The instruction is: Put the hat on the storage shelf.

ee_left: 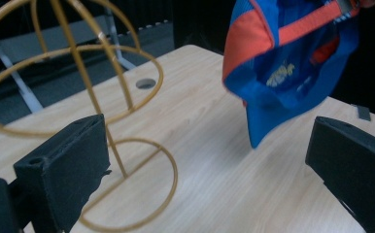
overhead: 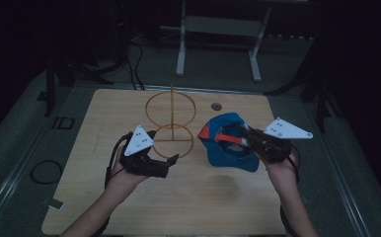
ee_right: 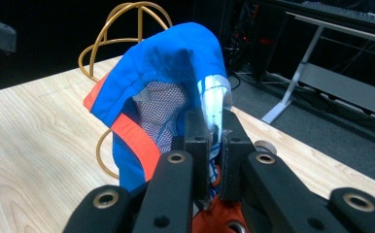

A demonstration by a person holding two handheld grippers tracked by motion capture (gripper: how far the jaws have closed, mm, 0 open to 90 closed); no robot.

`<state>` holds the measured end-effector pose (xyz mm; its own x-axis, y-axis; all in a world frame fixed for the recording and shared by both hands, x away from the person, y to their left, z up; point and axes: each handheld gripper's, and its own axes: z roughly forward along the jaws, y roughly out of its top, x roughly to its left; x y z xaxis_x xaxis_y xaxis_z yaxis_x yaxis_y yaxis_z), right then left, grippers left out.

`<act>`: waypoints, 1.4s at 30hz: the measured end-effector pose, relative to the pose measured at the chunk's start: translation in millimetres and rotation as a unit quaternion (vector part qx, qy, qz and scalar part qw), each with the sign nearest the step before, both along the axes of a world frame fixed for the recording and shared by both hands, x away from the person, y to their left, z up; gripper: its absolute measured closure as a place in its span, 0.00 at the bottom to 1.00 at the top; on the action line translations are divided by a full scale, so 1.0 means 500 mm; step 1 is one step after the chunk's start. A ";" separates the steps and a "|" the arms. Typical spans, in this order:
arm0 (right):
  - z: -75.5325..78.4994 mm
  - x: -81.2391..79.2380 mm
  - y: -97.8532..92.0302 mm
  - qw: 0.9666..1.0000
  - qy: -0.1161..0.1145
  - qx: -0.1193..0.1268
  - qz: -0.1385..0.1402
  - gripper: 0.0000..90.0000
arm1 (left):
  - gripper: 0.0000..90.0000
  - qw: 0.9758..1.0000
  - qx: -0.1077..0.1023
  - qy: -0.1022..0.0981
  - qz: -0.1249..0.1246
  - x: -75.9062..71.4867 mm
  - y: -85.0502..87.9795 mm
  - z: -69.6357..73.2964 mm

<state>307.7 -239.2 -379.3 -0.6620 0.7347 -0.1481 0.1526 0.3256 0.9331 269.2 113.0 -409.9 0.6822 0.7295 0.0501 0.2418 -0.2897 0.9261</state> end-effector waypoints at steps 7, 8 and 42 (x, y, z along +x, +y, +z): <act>0.002 -0.021 0.020 1.000 -0.006 -0.006 0.020 0.95 | 0.06 1.000 0.001 -0.006 -0.025 0.017 -0.045 0.022; 0.002 -0.023 0.022 1.000 -0.006 -0.007 0.021 0.95 | 0.07 1.000 0.005 -0.007 -0.030 0.019 -0.052 0.028; -0.005 -0.063 0.062 0.997 -0.011 -0.013 0.077 0.95 | 0.76 0.988 0.040 0.018 -0.146 0.095 -0.199 0.056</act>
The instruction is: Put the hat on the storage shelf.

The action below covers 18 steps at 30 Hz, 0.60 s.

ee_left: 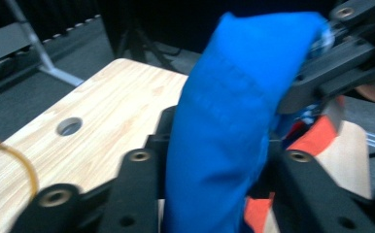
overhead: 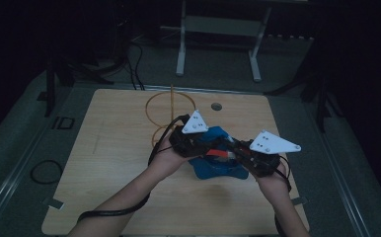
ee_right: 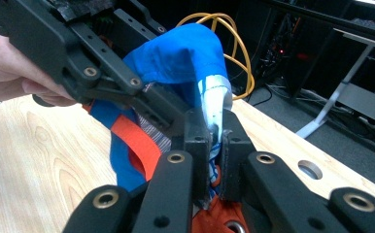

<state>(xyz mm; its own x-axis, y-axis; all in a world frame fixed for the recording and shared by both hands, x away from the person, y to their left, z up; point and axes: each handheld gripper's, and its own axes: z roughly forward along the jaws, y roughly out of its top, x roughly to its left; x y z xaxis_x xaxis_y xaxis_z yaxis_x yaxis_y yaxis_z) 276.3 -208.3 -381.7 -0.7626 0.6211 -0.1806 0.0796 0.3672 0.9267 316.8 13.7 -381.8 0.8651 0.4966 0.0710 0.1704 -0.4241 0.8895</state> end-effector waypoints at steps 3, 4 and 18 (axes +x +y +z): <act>-0.002 0.001 0.002 1.000 0.002 0.000 0.002 0.95 | 0.87 1.000 0.006 -0.005 -0.003 -0.004 -0.008 0.001; -0.003 0.000 0.002 1.000 0.001 -0.002 0.000 0.95 | 0.93 1.000 0.007 -0.007 -0.002 -0.004 -0.010 0.001; 0.006 -0.022 -0.016 1.000 0.006 0.023 0.008 0.86 | 1.00 0.997 0.012 -0.069 0.014 -0.025 -0.022 0.019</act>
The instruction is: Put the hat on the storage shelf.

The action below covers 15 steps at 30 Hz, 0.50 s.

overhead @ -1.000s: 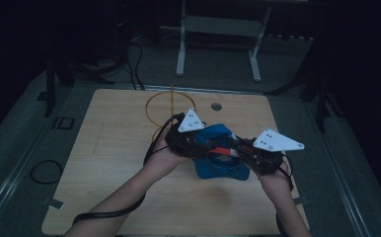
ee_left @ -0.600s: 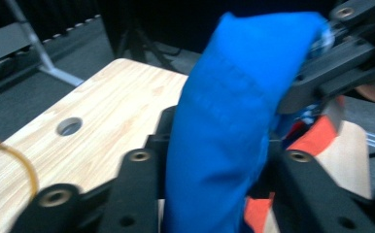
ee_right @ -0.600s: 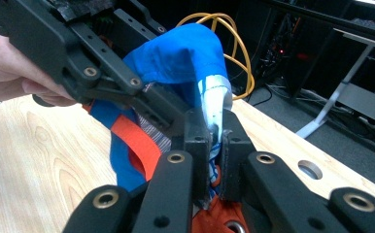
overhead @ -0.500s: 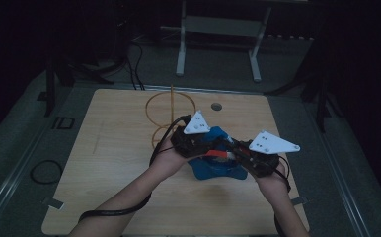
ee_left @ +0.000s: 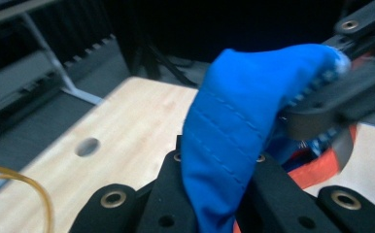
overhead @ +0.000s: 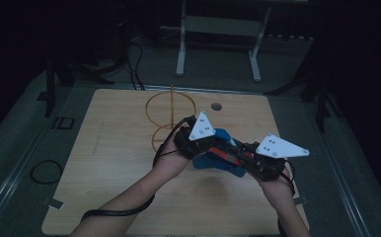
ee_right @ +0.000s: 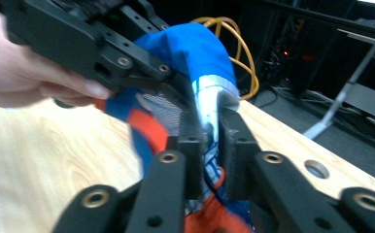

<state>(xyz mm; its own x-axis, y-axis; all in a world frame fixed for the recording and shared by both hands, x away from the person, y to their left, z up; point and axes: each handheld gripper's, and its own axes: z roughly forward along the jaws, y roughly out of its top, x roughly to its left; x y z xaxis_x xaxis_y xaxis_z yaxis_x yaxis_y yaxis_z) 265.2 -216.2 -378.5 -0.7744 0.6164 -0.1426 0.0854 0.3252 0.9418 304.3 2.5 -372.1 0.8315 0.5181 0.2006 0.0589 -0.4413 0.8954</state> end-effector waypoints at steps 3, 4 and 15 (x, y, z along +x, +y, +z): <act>0.009 -0.013 -0.010 1.000 0.003 0.015 0.007 0.74 | 1.00 1.000 -0.009 -0.014 -0.008 -0.008 0.002 0.010; 0.012 -0.018 -0.013 1.000 0.003 0.015 0.008 0.73 | 1.00 1.000 -0.011 -0.015 -0.014 -0.010 0.003 0.013; 0.056 -0.082 -0.075 0.997 -0.034 0.065 0.018 0.56 | 1.00 0.996 -0.031 -0.061 -0.061 -0.031 0.042 0.016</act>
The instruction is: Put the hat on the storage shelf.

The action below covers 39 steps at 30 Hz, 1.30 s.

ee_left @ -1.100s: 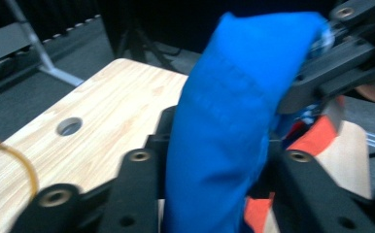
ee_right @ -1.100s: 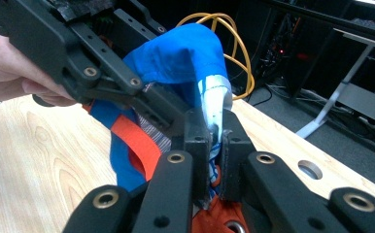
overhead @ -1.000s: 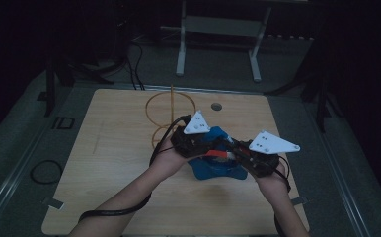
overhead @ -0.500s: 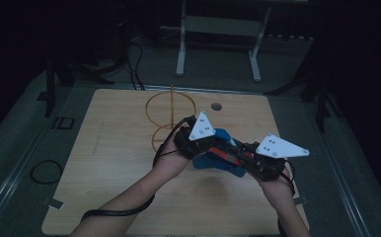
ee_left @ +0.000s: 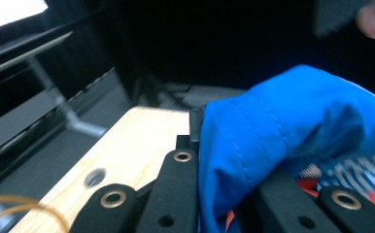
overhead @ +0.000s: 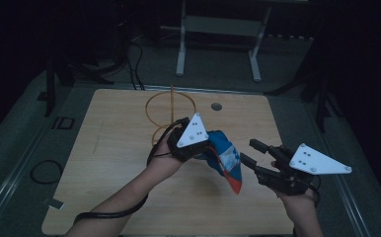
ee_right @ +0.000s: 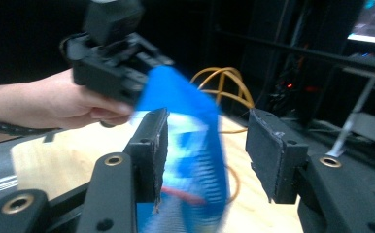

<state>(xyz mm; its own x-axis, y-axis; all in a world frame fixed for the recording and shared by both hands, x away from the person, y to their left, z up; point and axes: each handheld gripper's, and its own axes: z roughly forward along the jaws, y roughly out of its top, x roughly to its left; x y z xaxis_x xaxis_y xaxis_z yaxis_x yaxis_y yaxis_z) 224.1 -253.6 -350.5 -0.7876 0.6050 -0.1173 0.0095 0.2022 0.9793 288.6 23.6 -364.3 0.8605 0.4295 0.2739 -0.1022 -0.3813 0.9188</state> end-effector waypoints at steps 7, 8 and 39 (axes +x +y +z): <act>-0.019 0.006 0.000 0.999 0.029 -0.007 0.023 0.58 | 1.00 0.995 -0.053 -0.022 -0.088 -0.007 0.051 -0.004; -0.022 0.006 0.003 0.999 0.030 -0.009 0.028 0.58 | 1.00 0.993 -0.064 -0.023 -0.096 -0.006 0.058 -0.004; -0.053 -0.003 0.096 0.995 0.022 -0.052 0.084 1.00 | 1.00 0.977 -0.090 0.022 -0.193 0.013 0.099 -0.005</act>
<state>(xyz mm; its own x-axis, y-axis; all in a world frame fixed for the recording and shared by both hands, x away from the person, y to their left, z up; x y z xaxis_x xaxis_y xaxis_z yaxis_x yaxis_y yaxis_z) 222.6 -205.6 -376.9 -0.8828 0.4501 -0.1348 0.0096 0.3041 0.9526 295.0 72.9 -366.6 0.9771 0.1082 0.1833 -0.1657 -0.1541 0.9741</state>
